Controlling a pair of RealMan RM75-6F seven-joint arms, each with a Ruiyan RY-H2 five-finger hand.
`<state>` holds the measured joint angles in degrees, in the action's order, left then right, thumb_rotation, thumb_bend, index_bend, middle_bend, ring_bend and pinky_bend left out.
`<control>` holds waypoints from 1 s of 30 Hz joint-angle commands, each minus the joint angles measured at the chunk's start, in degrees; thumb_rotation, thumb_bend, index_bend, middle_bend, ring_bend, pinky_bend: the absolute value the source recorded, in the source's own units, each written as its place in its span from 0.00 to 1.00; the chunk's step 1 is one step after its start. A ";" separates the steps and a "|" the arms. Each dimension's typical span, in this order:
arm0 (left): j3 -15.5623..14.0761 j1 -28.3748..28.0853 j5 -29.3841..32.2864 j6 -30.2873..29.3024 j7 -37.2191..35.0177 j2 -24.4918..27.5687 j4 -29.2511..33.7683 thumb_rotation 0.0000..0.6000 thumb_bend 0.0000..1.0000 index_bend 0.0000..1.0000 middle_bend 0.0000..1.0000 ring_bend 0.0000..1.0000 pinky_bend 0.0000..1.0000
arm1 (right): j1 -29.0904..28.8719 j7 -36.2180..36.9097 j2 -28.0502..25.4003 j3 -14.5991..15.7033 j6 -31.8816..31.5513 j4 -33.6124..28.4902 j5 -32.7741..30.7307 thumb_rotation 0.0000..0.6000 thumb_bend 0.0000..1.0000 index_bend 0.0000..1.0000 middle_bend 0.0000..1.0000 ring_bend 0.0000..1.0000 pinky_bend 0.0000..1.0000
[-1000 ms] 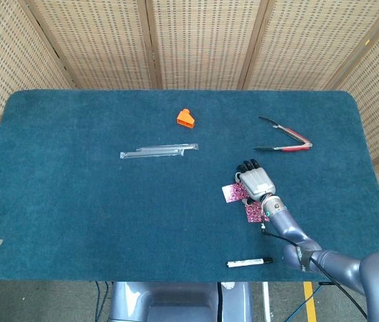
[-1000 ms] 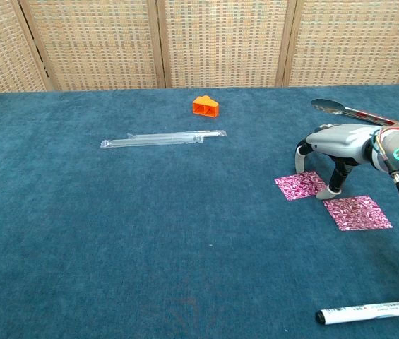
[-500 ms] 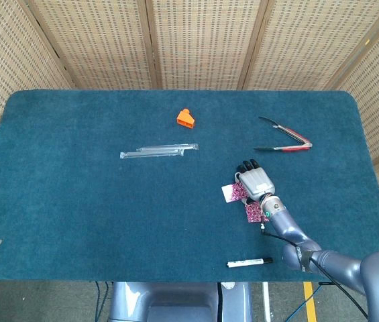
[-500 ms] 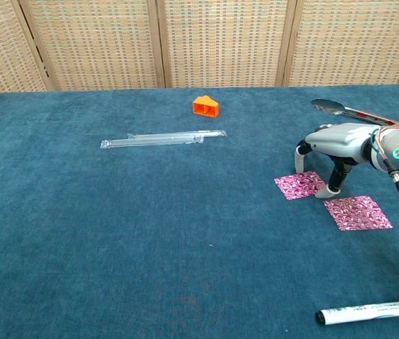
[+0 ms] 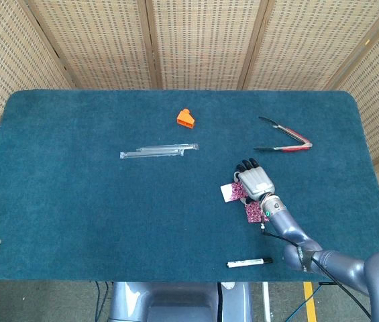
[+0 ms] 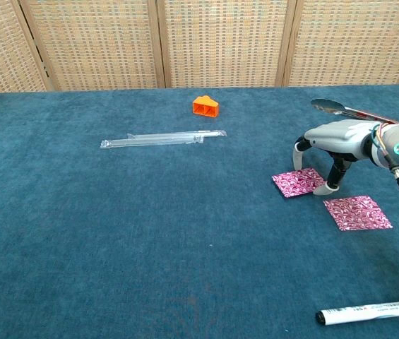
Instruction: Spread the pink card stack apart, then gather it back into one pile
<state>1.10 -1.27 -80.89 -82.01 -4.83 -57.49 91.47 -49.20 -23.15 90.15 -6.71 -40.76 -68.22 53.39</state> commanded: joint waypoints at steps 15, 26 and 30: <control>0.15 -0.27 -0.83 -0.28 -0.29 0.30 0.13 0.72 0.10 0.17 0.00 0.00 0.00 | 2.62 0.20 -7.50 0.56 -3.18 -9.84 -1.04 1.00 0.41 0.56 0.17 0.00 0.00; 0.08 -0.63 -1.64 -0.24 -0.05 0.47 0.67 0.72 0.10 0.17 0.00 0.00 0.00 | 7.01 1.48 -12.56 3.39 -6.89 -17.35 0.26 1.00 0.41 0.56 0.17 0.00 0.00; 0.01 -0.67 -1.80 -0.21 -0.06 0.52 0.71 0.72 0.10 0.17 0.00 0.00 0.00 | 8.23 1.47 -13.38 4.61 -7.71 -18.45 0.92 1.00 0.41 0.56 0.17 0.00 0.00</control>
<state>1.12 -1.94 -82.68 -82.22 -4.88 -56.98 92.18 -41.17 -21.68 76.94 -2.30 -48.29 -86.49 54.15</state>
